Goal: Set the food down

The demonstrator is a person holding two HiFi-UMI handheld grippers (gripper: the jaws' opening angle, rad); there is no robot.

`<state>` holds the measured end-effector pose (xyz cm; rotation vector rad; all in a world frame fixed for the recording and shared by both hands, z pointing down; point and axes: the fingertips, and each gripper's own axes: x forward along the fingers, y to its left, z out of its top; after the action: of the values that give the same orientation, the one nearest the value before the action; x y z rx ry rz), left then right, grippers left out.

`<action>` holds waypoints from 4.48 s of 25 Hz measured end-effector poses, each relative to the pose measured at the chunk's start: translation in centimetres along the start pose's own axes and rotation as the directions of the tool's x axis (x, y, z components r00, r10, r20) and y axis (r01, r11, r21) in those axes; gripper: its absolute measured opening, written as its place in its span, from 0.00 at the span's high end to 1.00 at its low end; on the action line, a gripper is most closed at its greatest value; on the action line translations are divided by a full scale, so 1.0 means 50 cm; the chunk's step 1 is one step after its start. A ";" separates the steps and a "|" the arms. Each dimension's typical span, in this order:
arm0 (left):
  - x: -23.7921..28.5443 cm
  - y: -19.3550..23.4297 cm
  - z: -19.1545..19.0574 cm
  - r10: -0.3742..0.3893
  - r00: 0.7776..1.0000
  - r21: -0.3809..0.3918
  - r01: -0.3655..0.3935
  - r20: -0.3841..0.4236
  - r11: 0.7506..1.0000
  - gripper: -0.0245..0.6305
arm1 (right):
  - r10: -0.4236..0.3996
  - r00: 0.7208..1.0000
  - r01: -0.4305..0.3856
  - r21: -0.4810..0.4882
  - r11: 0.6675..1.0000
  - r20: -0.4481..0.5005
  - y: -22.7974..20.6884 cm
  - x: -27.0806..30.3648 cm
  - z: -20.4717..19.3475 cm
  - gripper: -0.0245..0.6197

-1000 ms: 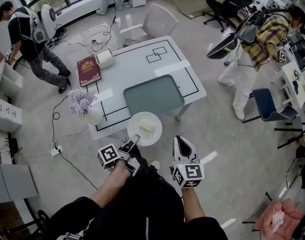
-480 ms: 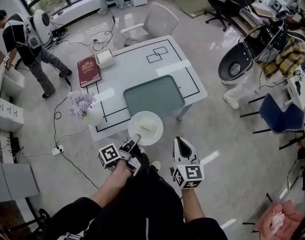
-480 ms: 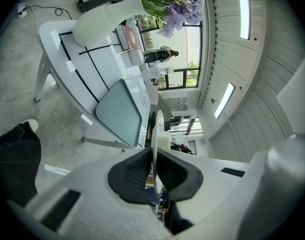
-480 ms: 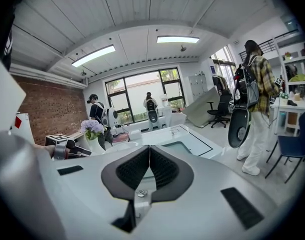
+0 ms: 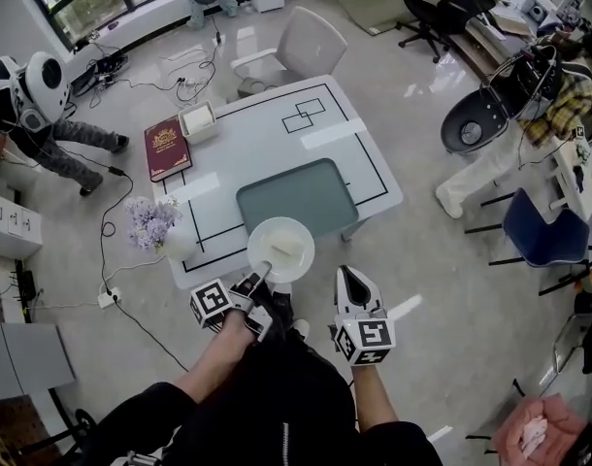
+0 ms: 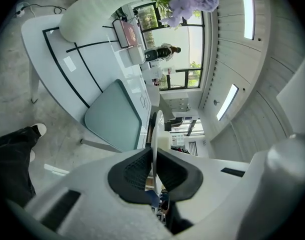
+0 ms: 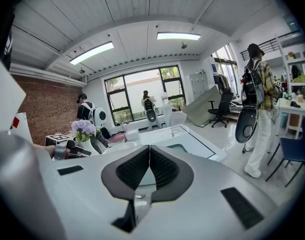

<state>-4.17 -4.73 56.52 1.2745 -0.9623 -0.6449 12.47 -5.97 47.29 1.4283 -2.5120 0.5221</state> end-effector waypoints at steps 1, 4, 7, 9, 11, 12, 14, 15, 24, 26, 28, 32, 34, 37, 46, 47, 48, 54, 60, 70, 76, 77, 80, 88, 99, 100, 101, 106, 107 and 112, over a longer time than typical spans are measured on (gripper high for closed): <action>0.009 -0.003 0.007 -0.002 1.000 -0.002 0.002 -0.001 1.000 0.93 | -0.003 1.000 0.003 -0.001 1.000 0.000 -0.005 0.010 0.006 0.95; 0.036 -0.005 0.031 -0.007 1.000 -0.001 0.007 -0.006 1.000 0.93 | -0.005 1.000 0.005 -0.007 1.000 -0.001 -0.013 0.045 0.023 0.95; 0.064 -0.004 0.058 -0.007 1.000 0.001 0.007 -0.011 1.000 0.93 | -0.003 1.000 0.003 -0.016 1.000 -0.006 -0.017 0.080 0.037 0.95; 0.080 -0.004 0.073 -0.005 1.000 0.001 0.005 -0.016 1.000 0.93 | -0.004 1.000 0.004 -0.022 1.000 -0.011 -0.018 0.101 0.045 0.95; 0.095 -0.001 0.087 0.003 1.000 0.003 -0.003 -0.025 1.000 0.93 | -0.008 1.000 0.007 -0.025 1.000 -0.015 -0.020 0.119 0.052 0.95; 0.102 0.000 0.094 0.005 1.000 0.004 -0.005 -0.029 1.000 0.93 | -0.010 1.000 0.010 -0.026 1.000 -0.018 -0.021 0.128 0.054 0.95; 0.116 0.003 0.105 0.006 0.999 0.000 -0.006 -0.037 1.000 0.93 | -0.018 0.999 0.017 -0.027 0.999 -0.026 -0.025 0.143 0.056 0.95; 0.122 0.005 0.112 0.006 0.999 -0.002 -0.006 -0.041 1.000 0.93 | -0.022 0.999 0.021 -0.027 0.999 -0.030 -0.025 0.150 0.057 0.95; 0.191 0.050 0.167 0.040 0.994 -0.004 -0.041 -0.100 0.999 0.93 | -0.064 0.996 0.063 -0.020 0.998 -0.066 -0.026 0.216 0.045 0.95; 0.207 0.059 0.172 0.046 0.992 -0.003 -0.046 -0.119 0.999 0.93 | -0.078 0.994 0.078 -0.014 0.997 -0.071 -0.030 0.226 0.040 0.95; 0.221 0.065 0.177 0.051 0.990 -0.001 -0.051 -0.135 0.999 0.93 | -0.090 0.993 0.090 -0.010 0.996 -0.073 -0.032 0.233 0.039 0.95; 0.245 0.069 0.177 0.060 0.985 -0.005 -0.061 -0.159 0.998 0.93 | -0.103 0.991 0.103 -0.007 0.995 -0.081 -0.040 0.242 0.042 0.95; 0.259 0.069 0.176 0.064 0.984 0.000 -0.065 -0.169 0.998 0.93 | -0.095 0.991 0.095 -0.009 0.995 -0.089 -0.043 0.251 0.041 0.95; 0.283 0.071 0.176 0.074 0.982 0.005 -0.074 -0.175 0.997 0.93 | -0.077 0.992 0.076 -0.007 0.997 -0.098 -0.053 0.269 0.044 0.95; 0.343 0.077 0.167 0.095 0.988 -0.011 -0.097 -0.124 0.995 0.93 | -0.011 0.991 0.011 -0.004 1.000 -0.130 -0.105 0.310 0.049 0.95; 0.348 0.079 0.164 0.099 0.988 -0.010 -0.101 -0.122 0.995 0.93 | -0.004 0.991 0.003 -0.005 1.000 -0.134 -0.108 0.313 0.049 0.95; 0.353 0.080 0.162 0.104 0.987 -0.007 -0.105 -0.120 0.994 0.93 | 0.004 0.990 -0.005 -0.006 1.000 -0.138 -0.111 0.316 0.049 0.95; 0.393 0.102 0.145 0.130 0.984 0.003 -0.131 -0.124 0.991 0.93 | 0.019 0.988 -0.020 -0.004 1.000 -0.152 -0.135 0.327 0.043 0.95; 0.417 0.135 0.135 0.169 0.978 0.001 -0.170 -0.121 0.985 0.93 | 0.012 0.986 -0.009 0.018 1.000 -0.169 -0.154 0.314 0.027 0.95; 0.461 0.167 0.118 0.217 0.967 0.022 -0.216 -0.134 0.976 0.93 | -0.017 0.981 0.027 0.046 0.999 -0.194 -0.187 0.283 0.000 0.95; 0.474 0.177 0.114 0.246 0.961 0.045 -0.242 -0.129 0.969 0.93 | -0.032 0.980 0.045 0.061 0.997 -0.197 -0.209 0.272 -0.008 0.95; 0.476 0.179 0.114 0.249 0.960 0.047 -0.245 -0.129 0.968 0.93 | -0.032 0.980 0.045 0.063 0.997 -0.198 -0.211 0.272 -0.009 0.95; 0.479 0.184 0.114 0.262 0.956 0.050 -0.258 -0.128 0.965 0.93 | -0.032 0.979 0.046 0.068 0.997 -0.200 -0.215 0.272 -0.011 0.95; 0.478 0.194 0.114 0.288 0.949 0.071 -0.281 -0.130 0.957 0.93 | -0.041 0.977 0.059 0.079 0.995 -0.210 -0.223 0.267 -0.022 0.95; 0.488 0.175 0.106 0.261 0.951 0.124 -0.243 -0.164 0.962 0.78 | -0.046 0.977 0.066 0.089 0.994 -0.210 -0.218 0.262 -0.029 0.95; 0.487 0.172 0.105 0.264 0.949 0.147 -0.241 -0.169 0.959 0.75 | -0.046 0.977 0.066 0.089 0.994 -0.210 -0.217 0.261 -0.029 0.95; 0.487 0.170 0.104 0.269 0.947 0.170 -0.240 -0.174 0.956 0.74 | -0.045 0.977 0.065 0.090 0.994 -0.209 -0.216 0.261 -0.028 0.95; 0.483 0.161 0.104 0.281 0.938 0.257 -0.226 -0.204 0.940 0.65 | -0.043 0.977 0.064 0.095 0.993 -0.208 -0.212 0.261 -0.028 0.95; 0.482 0.160 0.105 0.287 0.935 0.276 -0.226 -0.208 0.934 0.64 | -0.044 0.977 0.065 0.095 0.993 -0.208 -0.212 0.261 -0.028 0.95; 0.475 0.162 0.102 0.374 0.894 0.517 -0.206 -0.245 0.831 0.62 | -0.044 0.977 0.066 0.097 0.993 -0.207 -0.210 0.258 -0.030 0.95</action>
<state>1.91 -25.62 69.97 1.5646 -1.0343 0.0776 14.92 -20.48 55.24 1.3964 -2.3085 0.7580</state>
